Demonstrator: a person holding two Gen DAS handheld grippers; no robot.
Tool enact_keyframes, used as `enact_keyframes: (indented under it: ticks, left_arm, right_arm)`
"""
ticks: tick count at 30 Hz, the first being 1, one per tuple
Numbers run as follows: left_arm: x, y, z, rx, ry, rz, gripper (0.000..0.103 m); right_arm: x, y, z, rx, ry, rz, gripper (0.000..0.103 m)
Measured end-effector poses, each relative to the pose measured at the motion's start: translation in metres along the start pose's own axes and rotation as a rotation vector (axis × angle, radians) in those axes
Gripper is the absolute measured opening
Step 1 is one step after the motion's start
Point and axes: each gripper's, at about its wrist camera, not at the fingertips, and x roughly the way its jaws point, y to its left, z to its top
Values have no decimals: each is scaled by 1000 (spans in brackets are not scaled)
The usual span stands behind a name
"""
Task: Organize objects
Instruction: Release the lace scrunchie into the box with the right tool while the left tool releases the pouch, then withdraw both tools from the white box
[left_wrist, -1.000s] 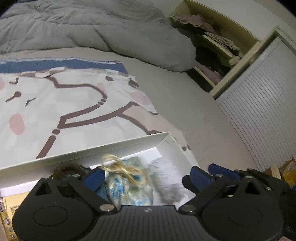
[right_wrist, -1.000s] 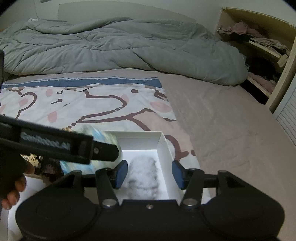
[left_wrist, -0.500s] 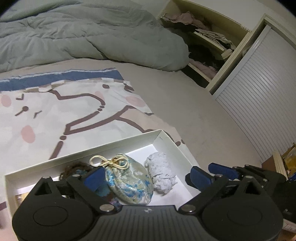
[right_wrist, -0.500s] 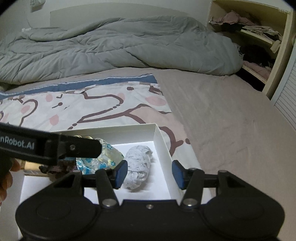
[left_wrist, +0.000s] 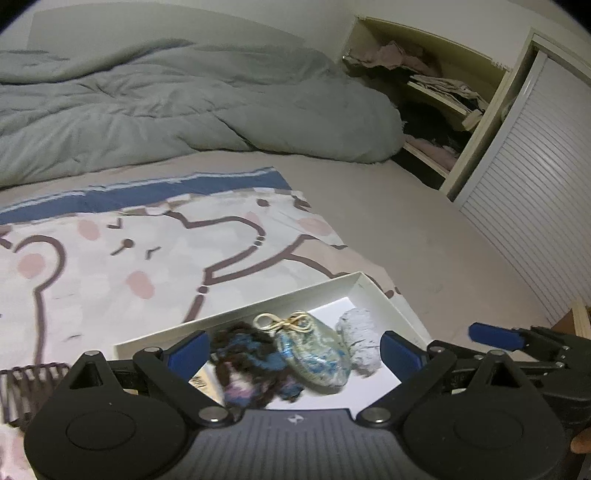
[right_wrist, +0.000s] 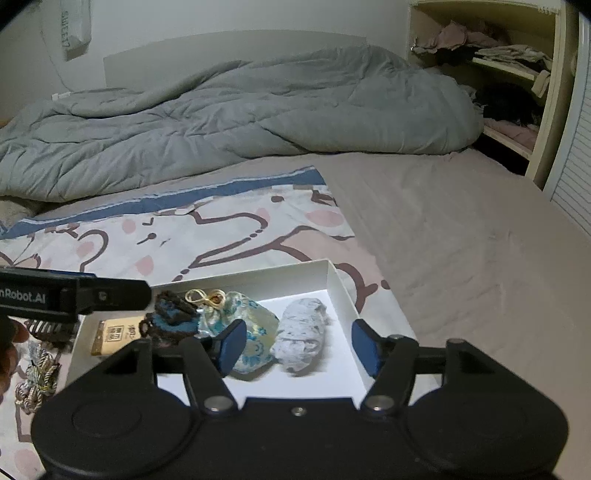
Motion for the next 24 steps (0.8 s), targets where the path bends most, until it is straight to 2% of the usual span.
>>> enact_keyframes:
  ticks: [7, 10, 21, 24]
  left_arm:
    - [-30, 6, -7, 11, -28, 53, 103]
    - [-40, 7, -12, 14, -32, 65, 103]
    - [-70, 15, -26, 44, -56, 95, 103]
    - [-77, 18, -30, 49, -61, 105, 103]
  right_arm:
    - [-23, 8, 1, -10, -27, 9, 78]
    - [-31, 10, 0, -17, -28, 8, 88]
    - [-49, 17, -9, -38, -26, -4, 103]
    - [-51, 17, -10, -28, -25, -10, 103]
